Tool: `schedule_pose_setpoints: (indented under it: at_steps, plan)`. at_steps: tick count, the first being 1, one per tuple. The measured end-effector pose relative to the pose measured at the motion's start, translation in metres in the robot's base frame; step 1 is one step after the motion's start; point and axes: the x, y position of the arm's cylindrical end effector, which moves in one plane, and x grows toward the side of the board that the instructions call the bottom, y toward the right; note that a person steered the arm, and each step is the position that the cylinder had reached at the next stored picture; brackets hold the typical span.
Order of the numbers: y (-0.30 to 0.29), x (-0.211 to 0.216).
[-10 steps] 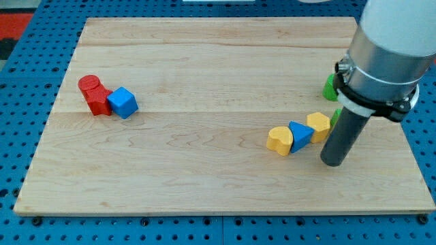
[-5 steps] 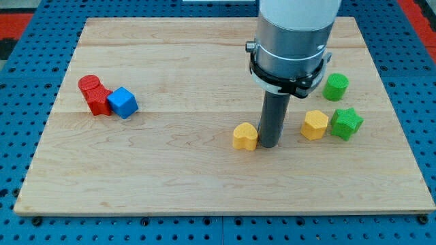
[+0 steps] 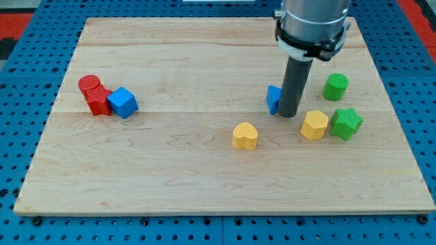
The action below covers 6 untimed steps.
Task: Slide the blue triangle towards up and left
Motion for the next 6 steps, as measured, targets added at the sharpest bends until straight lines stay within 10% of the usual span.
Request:
schedule_pose_setpoints:
  at_steps: [6]
  plan:
    - [-0.082,-0.027]
